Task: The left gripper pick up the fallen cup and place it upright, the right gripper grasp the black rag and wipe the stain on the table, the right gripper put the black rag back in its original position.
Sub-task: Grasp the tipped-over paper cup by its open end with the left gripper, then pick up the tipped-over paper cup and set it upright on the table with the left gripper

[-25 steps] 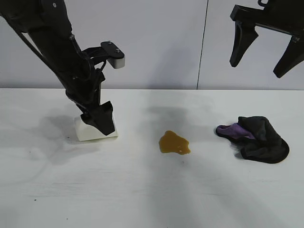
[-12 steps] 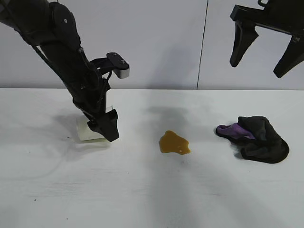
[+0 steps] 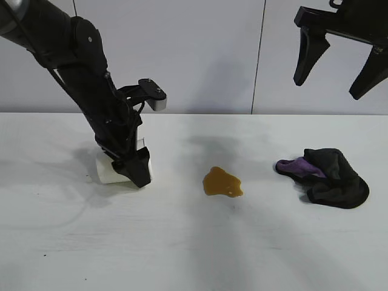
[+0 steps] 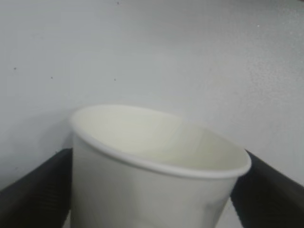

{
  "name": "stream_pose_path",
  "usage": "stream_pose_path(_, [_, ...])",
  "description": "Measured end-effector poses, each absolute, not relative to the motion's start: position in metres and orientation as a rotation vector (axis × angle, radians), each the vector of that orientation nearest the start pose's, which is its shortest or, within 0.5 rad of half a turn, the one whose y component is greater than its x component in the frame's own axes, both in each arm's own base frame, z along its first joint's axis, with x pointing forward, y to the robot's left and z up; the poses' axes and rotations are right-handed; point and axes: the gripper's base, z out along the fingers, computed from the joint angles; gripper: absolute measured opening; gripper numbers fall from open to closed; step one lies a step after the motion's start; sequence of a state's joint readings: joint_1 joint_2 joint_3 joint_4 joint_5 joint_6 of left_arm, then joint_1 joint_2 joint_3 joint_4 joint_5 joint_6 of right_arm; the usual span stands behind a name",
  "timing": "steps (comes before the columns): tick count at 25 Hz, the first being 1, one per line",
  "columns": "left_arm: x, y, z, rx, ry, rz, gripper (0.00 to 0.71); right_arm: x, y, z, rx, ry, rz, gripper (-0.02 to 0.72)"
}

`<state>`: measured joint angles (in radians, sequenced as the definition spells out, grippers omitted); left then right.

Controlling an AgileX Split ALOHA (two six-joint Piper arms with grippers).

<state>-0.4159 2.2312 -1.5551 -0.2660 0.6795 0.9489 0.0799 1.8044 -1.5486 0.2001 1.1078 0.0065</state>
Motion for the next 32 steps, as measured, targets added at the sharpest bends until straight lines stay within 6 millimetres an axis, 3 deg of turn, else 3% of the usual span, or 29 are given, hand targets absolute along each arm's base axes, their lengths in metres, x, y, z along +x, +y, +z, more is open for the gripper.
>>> stream_pose_path(3, [0.408,-0.197,0.116,1.558,2.320,-0.156,0.447,0.378,0.047,0.283,-0.015,2.843,0.292,0.600])
stream_pose_path(7, [0.408,-0.198,0.118,1.528,2.328,-0.187,0.431,0.378,0.047,0.283,-0.015,2.843,0.292,0.600])
stream_pose_path(14, [0.408,-0.200,0.160,1.375,2.207,-0.399,0.428,0.378,0.047,0.283,-0.015,2.845,0.292,0.600])
stream_pose_path(18, [0.408,-0.186,0.172,1.281,2.098,-0.533,0.428,0.378,0.047,0.283,-0.015,2.846,0.292,0.600])
stream_pose_path(23, [0.402,-0.160,0.160,1.172,1.960,-0.703,0.428,0.378,0.047,0.283,-0.015,2.846,0.292,0.600])
stream_pose_path(28, [0.385,-0.138,0.155,1.187,1.616,-0.823,0.428,0.378,0.047,0.283,-0.015,2.846,0.292,0.600])
stream_pose_path(32, [0.372,-0.124,0.145,1.193,1.571,-0.845,0.428,0.378,0.046,0.283,-0.016,2.846,0.291,0.600])
